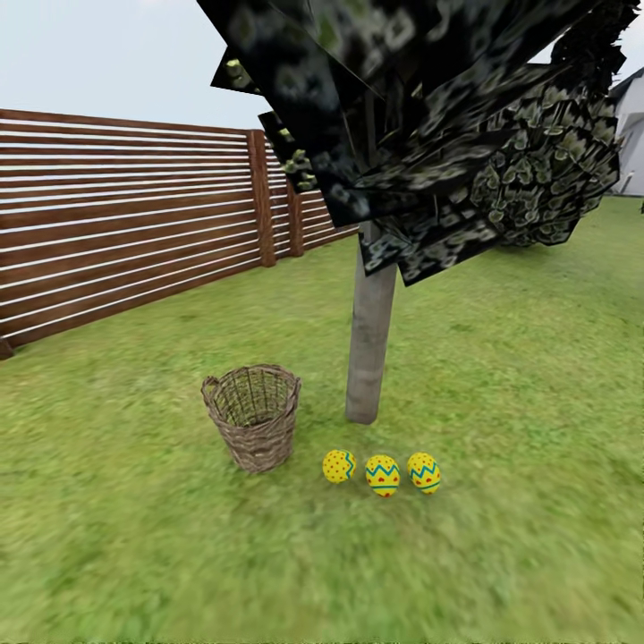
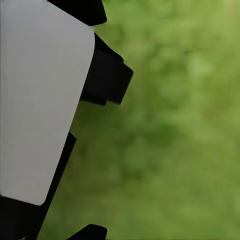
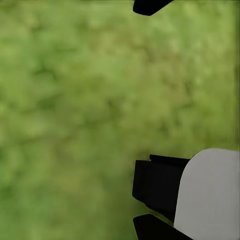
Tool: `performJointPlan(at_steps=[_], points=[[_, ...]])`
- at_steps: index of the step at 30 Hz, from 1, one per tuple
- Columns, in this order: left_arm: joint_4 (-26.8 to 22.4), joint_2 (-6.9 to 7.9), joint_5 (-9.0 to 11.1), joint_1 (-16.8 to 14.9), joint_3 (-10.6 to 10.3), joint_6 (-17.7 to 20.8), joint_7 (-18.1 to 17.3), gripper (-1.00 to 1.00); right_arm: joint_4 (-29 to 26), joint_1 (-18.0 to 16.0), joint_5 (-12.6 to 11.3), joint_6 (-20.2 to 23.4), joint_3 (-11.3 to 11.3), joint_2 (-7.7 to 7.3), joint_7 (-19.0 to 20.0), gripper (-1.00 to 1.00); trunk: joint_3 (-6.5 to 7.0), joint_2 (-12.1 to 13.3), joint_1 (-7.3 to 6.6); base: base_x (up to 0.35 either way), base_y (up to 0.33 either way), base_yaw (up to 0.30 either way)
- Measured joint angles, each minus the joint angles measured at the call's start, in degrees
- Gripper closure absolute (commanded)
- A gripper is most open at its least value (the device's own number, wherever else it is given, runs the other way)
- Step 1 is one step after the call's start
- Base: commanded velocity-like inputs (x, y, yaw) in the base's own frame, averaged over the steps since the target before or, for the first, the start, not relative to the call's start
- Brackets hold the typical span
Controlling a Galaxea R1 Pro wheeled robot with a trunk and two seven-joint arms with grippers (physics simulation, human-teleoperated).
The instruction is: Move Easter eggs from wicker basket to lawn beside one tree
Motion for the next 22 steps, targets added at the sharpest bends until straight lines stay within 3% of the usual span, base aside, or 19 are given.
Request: performJointPlan(at_steps=[8,13,17,22], points=[[0.1,0.68,-0.1,0.0,0.0,-0.3,0.2,-1.00,0.0,0.0,0.1,-0.1,0.1,0.00,-0.1,-1.00,-0.73,0.0,0.00,-0.003,-0.001,0.000],[0.2,2.77,-0.1,0.0,0.0,-0.3,0.3,-1.00,0.0,0.0,0.3,0.0,0.1,-0.04,-0.2,-1.00,-0.87,0.0,0.00,0.000,0.000,0.000],[0.2,5.31,-0.1,0.0,0.0,-0.3,0.3,-1.00,0.0,0.2,0.3,-0.1,0.1,-0.02,-0.2,-1.00,-0.88,0.0,-0.01,0.000,0.000,0.000],[0.2,6.19,0.0,0.0,-0.1,-0.3,0.4,-1.00,0.1,0.3,0.2,-0.1,0.0,0.00,-0.2,-1.00,-0.89,0.0,-0.01,0.000,0.000,0.000]])
